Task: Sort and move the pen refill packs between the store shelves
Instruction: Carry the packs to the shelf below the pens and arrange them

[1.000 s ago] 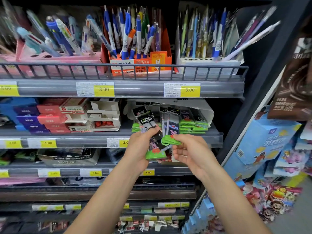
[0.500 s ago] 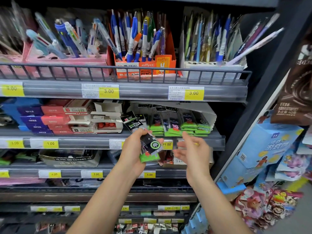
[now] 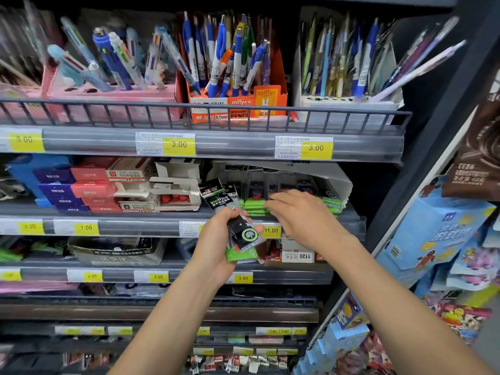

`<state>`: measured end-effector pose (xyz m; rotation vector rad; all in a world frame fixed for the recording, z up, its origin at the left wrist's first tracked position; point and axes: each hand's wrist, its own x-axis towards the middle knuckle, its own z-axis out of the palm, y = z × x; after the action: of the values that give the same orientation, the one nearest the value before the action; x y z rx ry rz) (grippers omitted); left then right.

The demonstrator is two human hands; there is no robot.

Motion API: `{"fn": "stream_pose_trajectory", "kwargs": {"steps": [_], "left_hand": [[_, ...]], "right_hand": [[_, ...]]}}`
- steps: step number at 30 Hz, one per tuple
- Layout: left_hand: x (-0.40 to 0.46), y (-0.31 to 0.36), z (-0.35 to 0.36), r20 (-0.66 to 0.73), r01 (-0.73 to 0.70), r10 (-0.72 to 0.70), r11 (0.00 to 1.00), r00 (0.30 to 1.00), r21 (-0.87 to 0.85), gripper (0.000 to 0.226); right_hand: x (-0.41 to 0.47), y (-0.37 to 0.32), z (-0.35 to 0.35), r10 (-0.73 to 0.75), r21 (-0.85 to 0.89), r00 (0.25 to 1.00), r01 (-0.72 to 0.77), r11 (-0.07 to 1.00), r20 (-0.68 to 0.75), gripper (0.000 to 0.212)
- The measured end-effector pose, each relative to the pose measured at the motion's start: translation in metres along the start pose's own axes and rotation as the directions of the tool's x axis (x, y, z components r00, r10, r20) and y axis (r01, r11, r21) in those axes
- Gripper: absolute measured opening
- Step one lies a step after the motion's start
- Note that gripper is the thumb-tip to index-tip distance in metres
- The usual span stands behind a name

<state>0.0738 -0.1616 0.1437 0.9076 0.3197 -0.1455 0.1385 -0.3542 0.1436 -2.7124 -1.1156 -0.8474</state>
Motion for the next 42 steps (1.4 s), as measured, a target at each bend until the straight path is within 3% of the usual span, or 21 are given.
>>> {"fn": "stream_pose_trajectory", "kwargs": {"steps": [4, 7, 10, 13, 16, 20, 29, 31, 33, 35, 36, 38, 42], "left_hand": [[-0.001, 0.000, 0.001, 0.008, 0.013, -0.013, 1.000, 1.000, -0.006, 0.017], [-0.001, 0.000, 0.002, 0.013, 0.028, -0.028, 1.000, 1.000, -0.009, 0.017], [-0.002, 0.001, 0.001, 0.006, 0.035, -0.035, 0.999, 0.999, -0.015, 0.018], [-0.002, 0.001, -0.001, -0.006, 0.027, -0.027, 1.000, 1.000, -0.006, 0.020], [-0.002, 0.001, -0.001, -0.015, 0.026, -0.026, 1.000, 1.000, 0.010, 0.018], [-0.001, 0.001, 0.002, -0.012, 0.035, -0.034, 0.999, 0.999, 0.021, 0.017], [-0.008, 0.006, 0.010, -0.008, 0.063, -0.063, 0.998, 0.998, 0.027, 0.022], [-0.008, 0.008, 0.008, 0.039, 0.056, -0.058, 0.997, 0.998, 0.061, 0.024], [-0.010, 0.011, 0.005, 0.104, 0.055, -0.062, 0.996, 0.993, 0.069, 0.031], [-0.011, 0.012, 0.002, 0.145, 0.059, -0.065, 0.997, 0.987, 0.041, 0.039], [-0.011, 0.012, 0.001, 0.146, 0.058, -0.063, 0.997, 0.987, 0.041, 0.038], [-0.009, 0.010, 0.001, 0.122, 0.037, -0.047, 0.996, 0.991, 0.083, 0.034], [-0.005, 0.004, 0.003, 0.057, -0.034, 0.022, 0.976, 0.998, 0.216, 0.029]], "right_hand": [[0.008, 0.000, 0.002, 0.034, -0.033, 0.999, -0.033, 0.999, 0.009, 0.021], [0.005, 0.002, 0.004, 0.046, 0.019, 0.999, -0.046, 0.999, 0.020, 0.030], [-0.004, 0.001, 0.007, 0.076, -0.019, 0.995, -0.077, 0.997, -0.065, 0.041], [-0.013, 0.001, 0.013, 0.155, -0.060, 0.964, -0.171, 0.983, -0.215, 0.026], [-0.015, 0.004, 0.017, 0.144, 0.002, 0.950, -0.150, 0.989, -0.275, 0.014], [-0.011, 0.010, 0.016, 0.120, 0.051, 0.958, -0.110, 0.993, -0.262, 0.009], [0.002, 0.007, 0.010, 0.309, 0.088, 0.949, -0.303, 0.949, -0.063, 0.022], [-0.002, -0.003, 0.004, 0.317, 0.098, 0.944, -0.309, 0.946, -0.085, 0.030], [-0.012, -0.025, -0.001, 0.363, 0.249, 0.910, -0.311, 0.917, -0.202, 0.033], [-0.028, -0.058, -0.007, 0.553, 0.557, 0.816, -0.383, 0.737, -0.170, 0.028], [-0.032, -0.074, -0.012, 0.639, 0.709, 0.769, -0.435, 0.555, -0.028, 0.027], [-0.036, -0.098, -0.015, 0.649, 0.851, 0.700, -0.503, 0.152, 0.298, 0.023], [-0.033, -0.108, -0.020, 0.638, 0.856, 0.624, -0.505, -0.111, 0.451, 0.031]]}}
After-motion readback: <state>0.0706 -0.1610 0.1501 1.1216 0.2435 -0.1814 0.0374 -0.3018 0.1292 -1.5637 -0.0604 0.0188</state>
